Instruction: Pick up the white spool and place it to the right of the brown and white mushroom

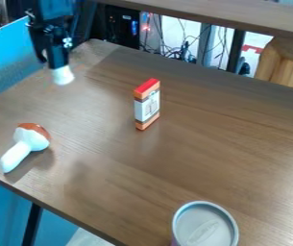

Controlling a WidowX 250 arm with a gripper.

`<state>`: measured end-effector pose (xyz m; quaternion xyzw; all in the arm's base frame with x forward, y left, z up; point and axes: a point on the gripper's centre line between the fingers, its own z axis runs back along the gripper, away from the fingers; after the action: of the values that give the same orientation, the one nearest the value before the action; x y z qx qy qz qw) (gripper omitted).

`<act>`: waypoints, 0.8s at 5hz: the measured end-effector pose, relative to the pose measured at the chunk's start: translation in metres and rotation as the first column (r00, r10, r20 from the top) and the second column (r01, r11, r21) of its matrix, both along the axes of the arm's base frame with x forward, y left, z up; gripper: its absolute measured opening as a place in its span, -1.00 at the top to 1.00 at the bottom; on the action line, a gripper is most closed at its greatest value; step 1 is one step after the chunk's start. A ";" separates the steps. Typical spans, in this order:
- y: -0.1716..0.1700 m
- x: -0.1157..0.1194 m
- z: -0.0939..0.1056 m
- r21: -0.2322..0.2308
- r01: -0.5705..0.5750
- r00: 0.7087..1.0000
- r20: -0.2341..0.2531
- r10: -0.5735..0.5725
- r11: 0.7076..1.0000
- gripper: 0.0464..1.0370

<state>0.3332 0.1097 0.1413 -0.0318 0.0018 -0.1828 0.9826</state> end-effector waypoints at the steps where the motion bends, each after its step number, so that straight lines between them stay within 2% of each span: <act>1: -0.033 -0.028 -0.013 -0.038 0.148 0.986 -0.077 -0.151 0.988 -0.11; 2: -0.068 -0.051 -0.024 -0.034 0.284 0.955 -0.076 -0.285 0.958 -0.11; 3: -0.084 -0.059 -0.042 0.022 0.366 0.927 -0.092 -0.363 0.930 -0.11; 4: -0.086 -0.062 -0.055 0.096 0.383 0.922 -0.105 -0.373 0.919 -0.11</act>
<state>0.2712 0.0237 0.0866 0.0180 0.0599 -0.3673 0.9280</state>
